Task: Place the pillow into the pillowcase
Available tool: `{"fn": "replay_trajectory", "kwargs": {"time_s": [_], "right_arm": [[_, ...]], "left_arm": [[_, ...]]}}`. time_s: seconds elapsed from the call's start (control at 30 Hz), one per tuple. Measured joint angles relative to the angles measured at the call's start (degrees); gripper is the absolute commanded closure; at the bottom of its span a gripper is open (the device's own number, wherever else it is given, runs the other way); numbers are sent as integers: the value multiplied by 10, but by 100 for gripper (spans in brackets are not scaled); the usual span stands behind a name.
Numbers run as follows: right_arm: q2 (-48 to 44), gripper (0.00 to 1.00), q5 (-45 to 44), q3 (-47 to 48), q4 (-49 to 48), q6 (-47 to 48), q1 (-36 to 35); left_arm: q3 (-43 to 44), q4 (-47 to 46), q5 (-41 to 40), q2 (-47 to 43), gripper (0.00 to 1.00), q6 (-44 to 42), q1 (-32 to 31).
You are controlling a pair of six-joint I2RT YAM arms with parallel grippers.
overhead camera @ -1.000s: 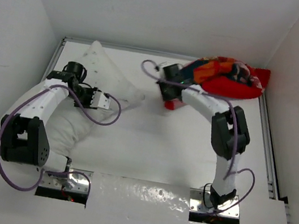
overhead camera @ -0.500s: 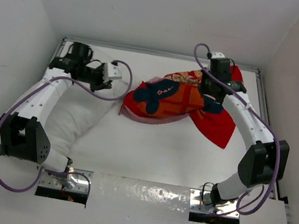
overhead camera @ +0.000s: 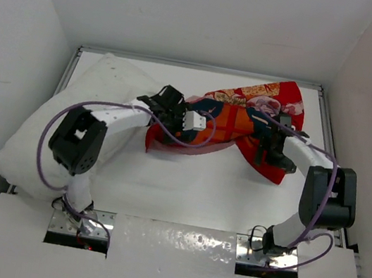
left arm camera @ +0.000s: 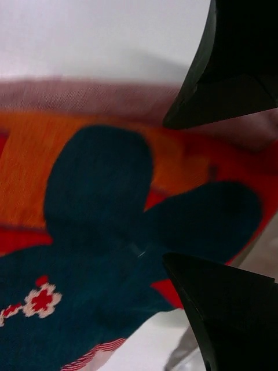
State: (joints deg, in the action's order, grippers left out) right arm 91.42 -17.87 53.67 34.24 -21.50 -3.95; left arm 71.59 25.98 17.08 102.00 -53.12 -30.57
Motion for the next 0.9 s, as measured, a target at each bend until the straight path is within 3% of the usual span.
{"fn": "replay_trajectory", "kwargs": {"time_s": [0.07,0.17,0.2,0.27,0.3,0.33,0.37,0.53,0.73,0.83,0.87,0.9], "right_arm": [[17,13,6,-11,-10,-5,0],[54,46,14,-12,-47,-11,0],[65,72,17,-11,-56,-13,1],[75,92,27,-3,-69,-13,2],[77,100,29,0,-73,-14,3],[76,100,30,1,-73,-15,5],[73,100,28,2,-72,-16,7],[-6,100,-5,30,-42,-8,12],[-157,100,-37,191,-35,25,12],[-209,100,-38,272,-30,39,12],[-223,96,-38,290,-29,45,12],[-237,84,-37,303,-29,51,12]], "left_arm": [[25,-26,-14,49,14,1,0],[21,-64,-19,83,17,-4,-2],[6,-82,-20,85,28,-8,-3],[-23,-109,-23,85,49,-15,-3],[-35,-123,-21,84,72,-17,-3],[-43,-132,-21,81,92,-12,-2],[-47,-140,-23,79,100,-11,-1],[-10,-108,-4,77,100,26,16],[193,6,44,62,100,57,62],[280,37,59,14,100,59,75],[294,43,64,-8,100,58,76],[305,48,69,-35,100,57,75]]}}
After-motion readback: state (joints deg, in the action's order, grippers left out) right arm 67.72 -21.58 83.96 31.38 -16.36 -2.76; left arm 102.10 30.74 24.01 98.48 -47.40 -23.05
